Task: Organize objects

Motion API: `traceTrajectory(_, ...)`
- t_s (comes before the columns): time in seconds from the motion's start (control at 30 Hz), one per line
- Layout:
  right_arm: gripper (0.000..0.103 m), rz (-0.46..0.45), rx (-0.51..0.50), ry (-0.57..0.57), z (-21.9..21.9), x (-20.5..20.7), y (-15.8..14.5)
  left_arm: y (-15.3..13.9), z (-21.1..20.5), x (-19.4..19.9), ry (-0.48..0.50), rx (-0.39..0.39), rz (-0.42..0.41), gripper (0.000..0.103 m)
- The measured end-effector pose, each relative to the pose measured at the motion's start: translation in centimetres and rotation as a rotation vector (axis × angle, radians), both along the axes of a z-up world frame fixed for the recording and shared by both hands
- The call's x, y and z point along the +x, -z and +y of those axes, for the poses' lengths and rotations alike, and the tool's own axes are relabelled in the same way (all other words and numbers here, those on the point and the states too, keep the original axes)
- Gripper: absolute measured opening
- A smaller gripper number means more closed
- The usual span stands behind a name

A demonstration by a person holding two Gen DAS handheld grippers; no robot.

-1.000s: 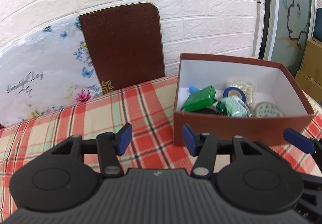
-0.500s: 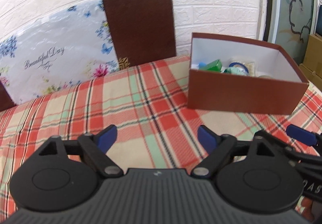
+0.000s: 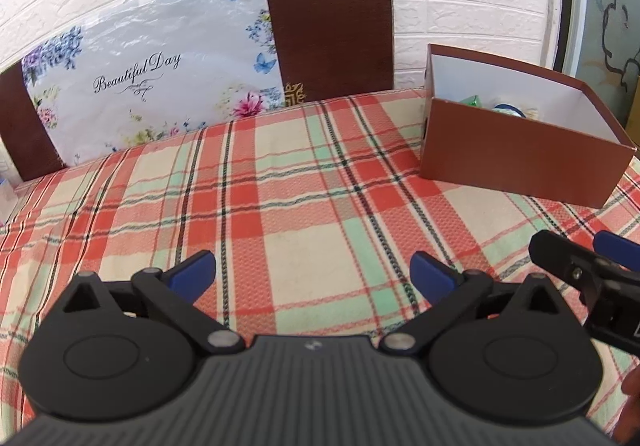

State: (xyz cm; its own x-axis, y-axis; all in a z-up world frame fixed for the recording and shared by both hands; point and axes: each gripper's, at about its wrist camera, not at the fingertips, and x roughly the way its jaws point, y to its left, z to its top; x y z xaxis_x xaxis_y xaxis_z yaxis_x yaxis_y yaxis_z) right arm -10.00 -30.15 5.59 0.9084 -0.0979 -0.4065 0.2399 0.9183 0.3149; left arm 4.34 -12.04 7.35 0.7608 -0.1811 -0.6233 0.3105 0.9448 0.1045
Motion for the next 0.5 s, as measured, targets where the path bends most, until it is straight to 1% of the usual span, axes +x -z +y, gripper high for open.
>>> traceTrajectory(0.23,0.095,0.038,0.019,0.019,0.8,0.1,0.7,0.5,0.8,-0.2,0.0,0.008,0.019,0.103)
traceTrajectory(0.5,0.096,0.039,0.013,0.057,1.0,0.2,0.6,1.1,1.4,-0.1,-0.004,0.015,0.016,0.103)
